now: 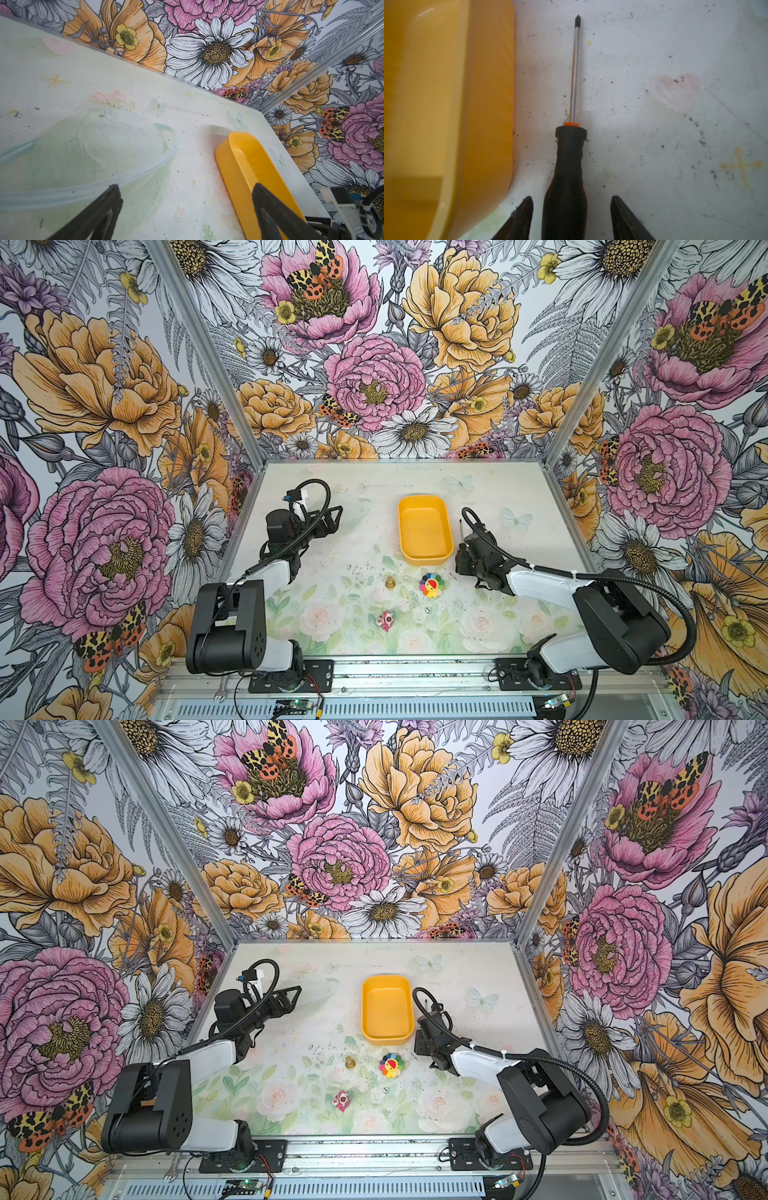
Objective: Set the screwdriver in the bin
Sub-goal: 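Lower the right gripper and close it on the screwdriver handle, then lift the screwdriver with the right gripper and carry it over the bin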
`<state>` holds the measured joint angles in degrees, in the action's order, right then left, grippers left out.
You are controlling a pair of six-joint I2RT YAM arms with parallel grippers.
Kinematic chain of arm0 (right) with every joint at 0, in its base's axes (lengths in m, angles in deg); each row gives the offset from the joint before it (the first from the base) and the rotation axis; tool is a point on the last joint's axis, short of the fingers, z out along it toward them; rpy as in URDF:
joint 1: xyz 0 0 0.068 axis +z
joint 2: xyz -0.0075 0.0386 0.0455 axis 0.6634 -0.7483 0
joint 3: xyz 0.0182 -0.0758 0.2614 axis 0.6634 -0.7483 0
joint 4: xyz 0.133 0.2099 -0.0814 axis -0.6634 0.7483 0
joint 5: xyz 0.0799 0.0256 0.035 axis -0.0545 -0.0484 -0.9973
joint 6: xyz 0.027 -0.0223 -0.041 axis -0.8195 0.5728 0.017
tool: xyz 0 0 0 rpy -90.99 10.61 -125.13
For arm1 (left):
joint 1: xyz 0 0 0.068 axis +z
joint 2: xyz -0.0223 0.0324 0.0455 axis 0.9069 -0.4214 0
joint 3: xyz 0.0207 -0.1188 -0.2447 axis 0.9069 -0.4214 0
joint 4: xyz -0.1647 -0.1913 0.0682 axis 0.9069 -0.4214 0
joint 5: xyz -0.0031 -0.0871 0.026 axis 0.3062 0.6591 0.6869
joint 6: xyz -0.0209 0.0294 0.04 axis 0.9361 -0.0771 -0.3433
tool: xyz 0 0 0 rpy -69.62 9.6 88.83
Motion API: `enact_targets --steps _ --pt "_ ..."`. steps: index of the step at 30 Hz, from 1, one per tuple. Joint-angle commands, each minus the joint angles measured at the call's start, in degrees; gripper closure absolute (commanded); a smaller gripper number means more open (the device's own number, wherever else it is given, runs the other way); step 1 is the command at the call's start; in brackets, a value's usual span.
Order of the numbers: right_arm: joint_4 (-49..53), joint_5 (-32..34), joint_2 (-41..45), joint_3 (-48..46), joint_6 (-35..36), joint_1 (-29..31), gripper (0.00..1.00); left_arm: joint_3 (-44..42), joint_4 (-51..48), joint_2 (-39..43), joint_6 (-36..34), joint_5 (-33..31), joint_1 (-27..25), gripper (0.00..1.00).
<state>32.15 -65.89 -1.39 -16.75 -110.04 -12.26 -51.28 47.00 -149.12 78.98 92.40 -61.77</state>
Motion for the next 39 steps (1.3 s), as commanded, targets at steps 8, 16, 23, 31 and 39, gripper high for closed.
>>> enact_targets --steps 8,16,23,31,39 --pt "-1.9 2.7 -2.6 1.6 -0.5 0.7 0.52 1.7 1.6 -0.9 0.7 1.9 1.0 0.01" --pt "-2.0 2.2 -3.0 1.4 -0.6 0.7 0.73 2.2 1.7 -1.6 0.8 2.5 1.1 0.01" --pt "-2.0 2.7 -0.2 0.3 -0.9 0.7 0.99 2.2 1.8 -1.6 0.8 2.7 1.2 0.01" --pt "-1.7 -1.1 10.6 -3.9 -3.8 -3.5 1.00 2.3 2.1 -2.0 1.2 3.3 1.1 0.01" --pt "0.0 -4.9 23.6 -3.5 -5.5 -6.4 1.00 2.2 2.7 -2.1 1.5 3.6 1.1 0.01"
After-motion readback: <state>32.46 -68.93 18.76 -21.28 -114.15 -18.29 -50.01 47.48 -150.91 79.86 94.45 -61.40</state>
